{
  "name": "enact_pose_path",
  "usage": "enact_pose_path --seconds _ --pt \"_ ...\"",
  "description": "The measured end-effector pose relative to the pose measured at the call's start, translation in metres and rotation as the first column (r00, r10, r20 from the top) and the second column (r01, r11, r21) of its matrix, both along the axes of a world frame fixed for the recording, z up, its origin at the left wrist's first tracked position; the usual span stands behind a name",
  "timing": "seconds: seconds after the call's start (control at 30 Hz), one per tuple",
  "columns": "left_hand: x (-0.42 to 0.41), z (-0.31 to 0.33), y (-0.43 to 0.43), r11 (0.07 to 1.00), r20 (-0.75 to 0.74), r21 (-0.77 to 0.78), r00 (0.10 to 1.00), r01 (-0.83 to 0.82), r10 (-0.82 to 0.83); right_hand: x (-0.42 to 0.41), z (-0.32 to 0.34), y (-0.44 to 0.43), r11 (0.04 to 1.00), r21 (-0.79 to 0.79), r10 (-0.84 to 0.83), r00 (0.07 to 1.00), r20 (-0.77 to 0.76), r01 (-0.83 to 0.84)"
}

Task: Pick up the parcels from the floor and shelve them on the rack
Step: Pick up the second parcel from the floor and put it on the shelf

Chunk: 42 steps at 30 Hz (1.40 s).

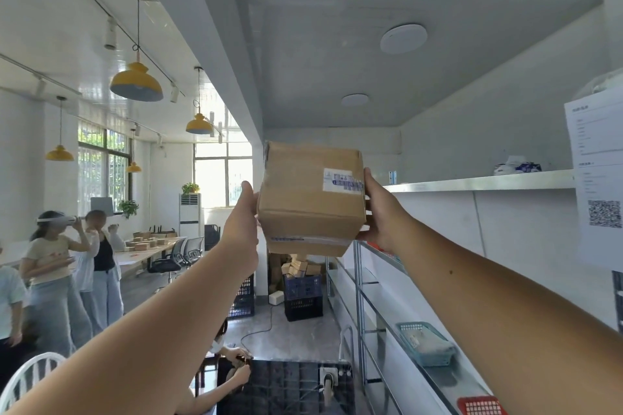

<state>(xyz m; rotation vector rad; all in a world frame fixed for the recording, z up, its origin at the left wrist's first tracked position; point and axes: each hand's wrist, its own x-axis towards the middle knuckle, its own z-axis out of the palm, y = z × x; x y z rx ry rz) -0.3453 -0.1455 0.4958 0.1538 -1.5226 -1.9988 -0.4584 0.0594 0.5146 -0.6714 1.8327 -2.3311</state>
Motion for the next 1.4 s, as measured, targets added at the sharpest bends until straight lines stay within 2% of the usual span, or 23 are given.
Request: enact_pose_path --seconds 0.23,0.37,0.57,0.77,1.1,1.23,1.4 --pt "-0.001 -0.006 -0.01 0.997 0.02 -0.061 0.999 0.043 -0.042 0.002 -0.006 -0.003 0.999 0.047 -0.028 0.999 0.032 0.026" --pt "0.001 -0.005 -0.01 0.999 0.054 -0.044 0.998 0.017 -0.015 0.003 -0.005 -0.005 0.996 0.082 -0.022 1.0 0.004 0.022" --pt "0.01 -0.007 -0.016 1.0 0.028 0.0 0.999 0.026 -0.026 0.001 -0.01 -0.007 0.994 0.106 -0.008 0.999 -0.041 0.012" --pt "0.003 -0.004 -0.018 0.994 0.067 0.017 0.992 0.107 -0.108 0.005 -0.018 -0.01 0.998 0.031 -0.056 0.997 -0.053 0.058" --pt "0.001 0.001 -0.026 0.994 0.078 -0.108 0.997 0.003 0.005 0.01 -0.019 -0.018 0.996 0.005 -0.084 0.995 -0.058 0.085" --pt "-0.003 -0.004 -0.033 0.997 0.047 -0.072 0.998 -0.029 0.032 0.005 -0.023 -0.02 0.991 0.04 -0.124 0.987 -0.099 0.128" --pt "-0.002 -0.001 -0.028 0.992 0.03 -0.126 0.999 -0.033 0.037 0.002 -0.027 -0.022 0.997 0.039 -0.063 0.992 -0.109 0.068"
